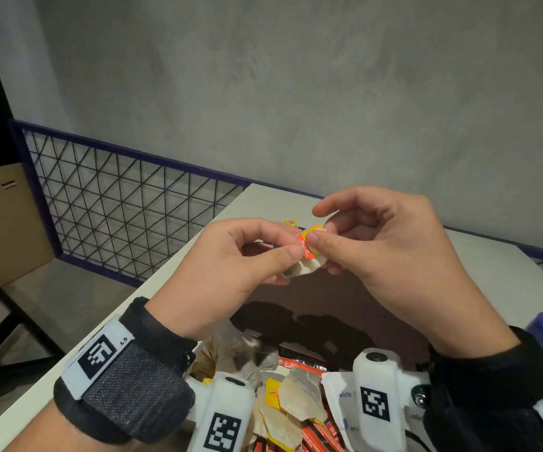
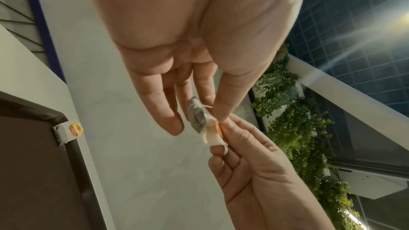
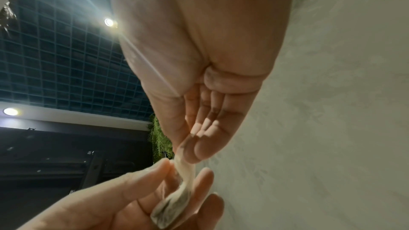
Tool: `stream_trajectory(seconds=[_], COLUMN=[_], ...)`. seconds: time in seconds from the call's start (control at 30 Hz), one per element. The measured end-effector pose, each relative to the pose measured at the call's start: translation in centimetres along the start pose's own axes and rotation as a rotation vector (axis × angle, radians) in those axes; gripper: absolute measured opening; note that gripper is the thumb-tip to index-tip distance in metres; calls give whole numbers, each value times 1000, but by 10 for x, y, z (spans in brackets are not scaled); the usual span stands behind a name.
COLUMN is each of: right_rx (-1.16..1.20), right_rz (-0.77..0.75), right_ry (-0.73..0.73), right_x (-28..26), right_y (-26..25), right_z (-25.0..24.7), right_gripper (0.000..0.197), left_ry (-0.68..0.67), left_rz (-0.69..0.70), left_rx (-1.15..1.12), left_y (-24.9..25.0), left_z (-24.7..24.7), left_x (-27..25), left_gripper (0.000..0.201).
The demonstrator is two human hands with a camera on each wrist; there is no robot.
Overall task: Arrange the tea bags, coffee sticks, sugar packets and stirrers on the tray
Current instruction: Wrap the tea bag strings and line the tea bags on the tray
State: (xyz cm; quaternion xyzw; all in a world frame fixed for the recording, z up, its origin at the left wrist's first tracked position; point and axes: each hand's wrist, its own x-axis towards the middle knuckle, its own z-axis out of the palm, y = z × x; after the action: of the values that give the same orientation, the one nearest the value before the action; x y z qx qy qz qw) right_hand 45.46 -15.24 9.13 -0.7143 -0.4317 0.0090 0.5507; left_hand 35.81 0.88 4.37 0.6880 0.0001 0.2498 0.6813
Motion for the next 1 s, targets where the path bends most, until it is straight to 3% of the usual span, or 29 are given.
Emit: stream_trajectory(seconds=[0.23, 0.33, 0.5, 0.63, 0.73, 0.83, 1.0], right_rx=[-45, -24, 100, 50, 30, -93, -505], right_rz=[-54, -69, 62, 114, 180, 269, 457], right_ry=[-10, -19, -24, -168, -189, -269, -466], right_x=[-2, -3, -4, 10, 47, 96, 153], right_y=[-1, -4, -8, -11, -14, -4, 68], right_z=[0, 3, 7, 13, 9, 4, 13], right_gripper=[20, 21, 39, 11, 12, 9, 6], left_ry=[-55, -21, 60, 70, 166, 290, 383], left_rz=[-89, -101, -73, -76, -110, -139, -157], left_rx=[-168, -194, -248, -243, -248, -311, -394], left_y=[3, 6, 10, 12, 10, 10, 6], left_z=[1, 0, -5, -8, -17, -31, -47], left_x=[-1, -1, 1, 3, 10, 15, 19], left_gripper=[10, 17, 20, 21, 17, 16, 13])
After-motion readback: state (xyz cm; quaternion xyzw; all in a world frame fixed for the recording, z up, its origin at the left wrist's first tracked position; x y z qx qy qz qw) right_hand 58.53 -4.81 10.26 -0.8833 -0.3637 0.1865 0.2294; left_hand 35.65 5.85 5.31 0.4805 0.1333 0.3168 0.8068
